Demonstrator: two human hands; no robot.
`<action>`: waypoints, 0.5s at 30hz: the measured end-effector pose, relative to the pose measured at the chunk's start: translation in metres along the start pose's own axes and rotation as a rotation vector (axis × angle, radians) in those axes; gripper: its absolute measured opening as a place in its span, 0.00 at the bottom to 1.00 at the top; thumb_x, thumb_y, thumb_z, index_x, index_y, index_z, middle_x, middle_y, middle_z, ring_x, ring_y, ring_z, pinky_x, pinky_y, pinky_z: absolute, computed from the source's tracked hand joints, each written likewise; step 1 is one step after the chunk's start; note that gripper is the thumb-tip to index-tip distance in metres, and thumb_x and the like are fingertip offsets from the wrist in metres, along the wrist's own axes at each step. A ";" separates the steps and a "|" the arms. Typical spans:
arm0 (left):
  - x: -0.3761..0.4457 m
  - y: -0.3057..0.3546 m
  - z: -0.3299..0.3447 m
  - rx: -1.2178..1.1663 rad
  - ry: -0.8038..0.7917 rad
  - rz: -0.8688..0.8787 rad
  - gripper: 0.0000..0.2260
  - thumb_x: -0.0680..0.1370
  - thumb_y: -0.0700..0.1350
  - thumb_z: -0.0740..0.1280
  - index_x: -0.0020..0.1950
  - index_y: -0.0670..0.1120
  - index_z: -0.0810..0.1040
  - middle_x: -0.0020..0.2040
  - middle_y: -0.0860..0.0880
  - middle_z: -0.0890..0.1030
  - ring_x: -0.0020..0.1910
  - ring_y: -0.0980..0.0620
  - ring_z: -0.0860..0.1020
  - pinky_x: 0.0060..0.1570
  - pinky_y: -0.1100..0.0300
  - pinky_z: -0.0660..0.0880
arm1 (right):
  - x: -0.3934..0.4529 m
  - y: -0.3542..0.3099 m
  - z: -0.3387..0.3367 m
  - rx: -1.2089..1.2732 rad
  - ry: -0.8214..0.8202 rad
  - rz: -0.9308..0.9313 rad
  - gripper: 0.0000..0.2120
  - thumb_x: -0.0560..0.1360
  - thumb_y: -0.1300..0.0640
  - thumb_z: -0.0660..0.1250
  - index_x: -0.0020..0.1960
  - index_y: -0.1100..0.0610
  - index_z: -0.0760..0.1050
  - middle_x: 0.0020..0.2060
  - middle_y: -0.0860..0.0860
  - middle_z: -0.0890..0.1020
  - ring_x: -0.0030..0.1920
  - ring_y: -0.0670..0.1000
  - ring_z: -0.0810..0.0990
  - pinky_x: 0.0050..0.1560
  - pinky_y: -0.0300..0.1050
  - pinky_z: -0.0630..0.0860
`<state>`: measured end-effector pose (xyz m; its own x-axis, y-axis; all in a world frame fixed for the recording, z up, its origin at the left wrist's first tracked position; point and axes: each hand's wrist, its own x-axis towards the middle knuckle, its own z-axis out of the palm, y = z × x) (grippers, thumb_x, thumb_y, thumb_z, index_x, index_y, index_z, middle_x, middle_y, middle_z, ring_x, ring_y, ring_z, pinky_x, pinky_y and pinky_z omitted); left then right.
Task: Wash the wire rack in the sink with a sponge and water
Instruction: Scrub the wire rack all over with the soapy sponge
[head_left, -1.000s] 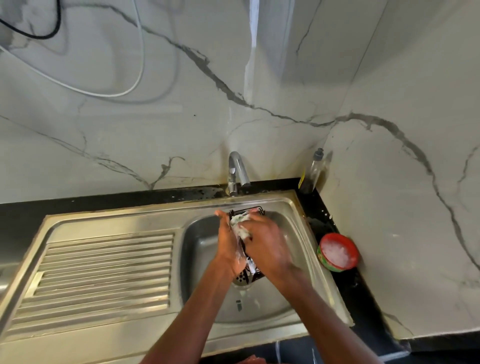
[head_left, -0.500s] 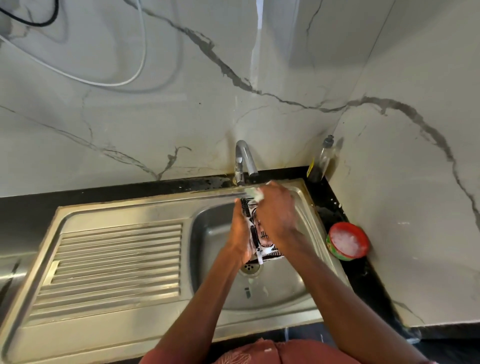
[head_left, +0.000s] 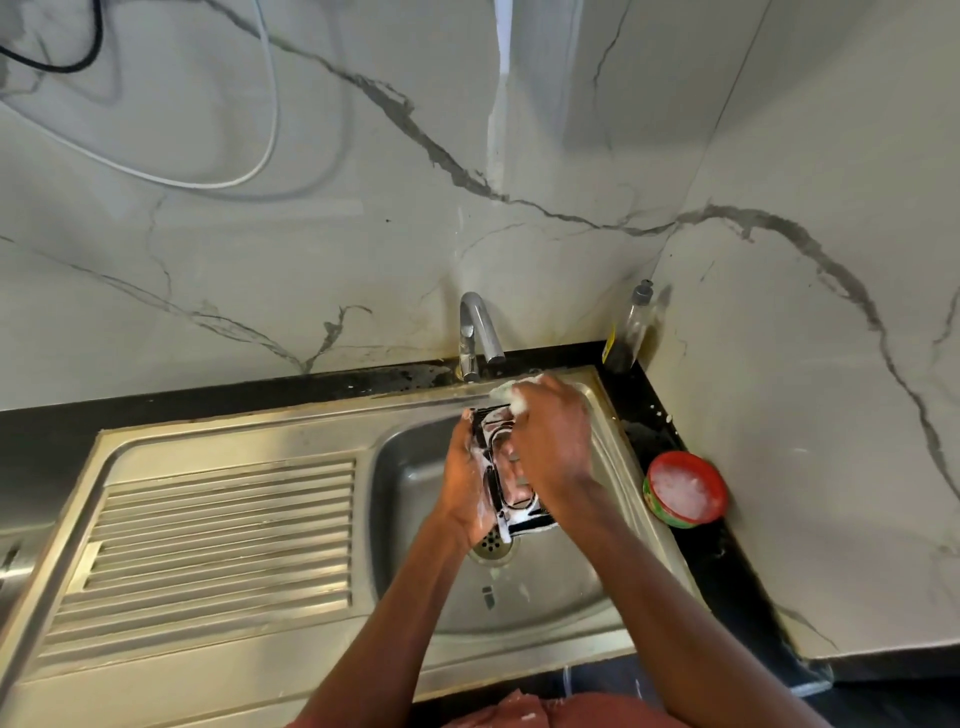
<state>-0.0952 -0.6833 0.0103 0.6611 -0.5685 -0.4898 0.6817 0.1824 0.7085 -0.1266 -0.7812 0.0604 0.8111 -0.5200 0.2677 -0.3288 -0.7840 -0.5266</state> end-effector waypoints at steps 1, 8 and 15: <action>0.000 0.000 0.002 0.005 -0.013 -0.009 0.31 0.85 0.65 0.47 0.57 0.49 0.85 0.54 0.45 0.87 0.48 0.49 0.87 0.50 0.51 0.79 | 0.004 0.002 -0.002 -0.036 0.003 0.026 0.22 0.74 0.72 0.67 0.64 0.54 0.81 0.58 0.54 0.82 0.56 0.55 0.81 0.53 0.49 0.81; -0.006 -0.001 0.008 0.023 0.002 0.030 0.28 0.86 0.62 0.49 0.53 0.48 0.84 0.44 0.46 0.87 0.39 0.52 0.85 0.39 0.59 0.78 | -0.013 0.000 -0.005 -0.003 -0.035 0.013 0.22 0.74 0.71 0.66 0.65 0.55 0.80 0.59 0.52 0.82 0.58 0.52 0.80 0.58 0.47 0.79; -0.003 -0.006 0.007 -0.133 0.077 0.112 0.32 0.85 0.63 0.49 0.48 0.49 0.89 0.49 0.44 0.86 0.49 0.46 0.83 0.51 0.53 0.77 | -0.022 0.002 -0.010 0.097 -0.040 -0.054 0.22 0.73 0.73 0.68 0.64 0.60 0.80 0.57 0.54 0.82 0.51 0.49 0.81 0.52 0.38 0.78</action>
<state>-0.1033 -0.6878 0.0113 0.7538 -0.4763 -0.4526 0.6345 0.3486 0.6899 -0.1498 -0.7747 0.0618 0.8454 -0.4629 0.2664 -0.2378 -0.7729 -0.5883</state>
